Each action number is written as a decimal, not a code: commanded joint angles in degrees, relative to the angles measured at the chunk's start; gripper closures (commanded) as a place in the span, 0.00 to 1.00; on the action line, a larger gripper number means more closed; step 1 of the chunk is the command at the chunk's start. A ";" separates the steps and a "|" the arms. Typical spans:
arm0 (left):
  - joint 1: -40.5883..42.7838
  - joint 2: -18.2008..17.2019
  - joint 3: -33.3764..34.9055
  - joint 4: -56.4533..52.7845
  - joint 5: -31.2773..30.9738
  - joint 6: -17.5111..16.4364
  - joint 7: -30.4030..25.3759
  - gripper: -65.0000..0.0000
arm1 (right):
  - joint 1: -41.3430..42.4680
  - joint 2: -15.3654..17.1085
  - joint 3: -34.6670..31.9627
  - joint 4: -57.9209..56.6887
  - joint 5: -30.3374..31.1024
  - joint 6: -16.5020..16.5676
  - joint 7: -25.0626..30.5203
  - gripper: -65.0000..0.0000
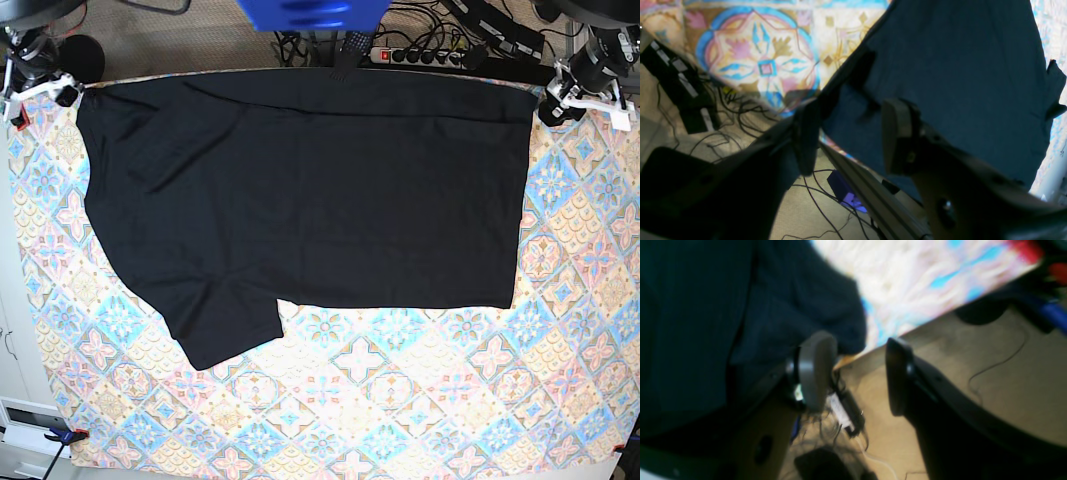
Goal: Fold the T-shirt properly
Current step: 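Release the collar edge and raise both grippers away, then reach both grippers to the shirt's side edges midway along the body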
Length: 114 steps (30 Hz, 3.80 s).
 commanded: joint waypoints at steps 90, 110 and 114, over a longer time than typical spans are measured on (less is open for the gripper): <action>-60.97 1.17 32.75 -57.80 35.16 -1.14 -26.33 0.58 | 29.95 5.98 -34.22 3.89 -12.10 0.08 0.69 0.58; -45.05 -0.50 32.49 -30.99 34.99 -5.27 -21.32 1.00 | 47.26 10.38 -34.58 -22.48 -12.36 0.08 1.22 0.58; -40.83 -0.50 32.40 -25.45 34.99 -5.27 -21.32 1.00 | 52.45 10.55 -34.58 -30.57 -17.02 0.08 3.24 0.58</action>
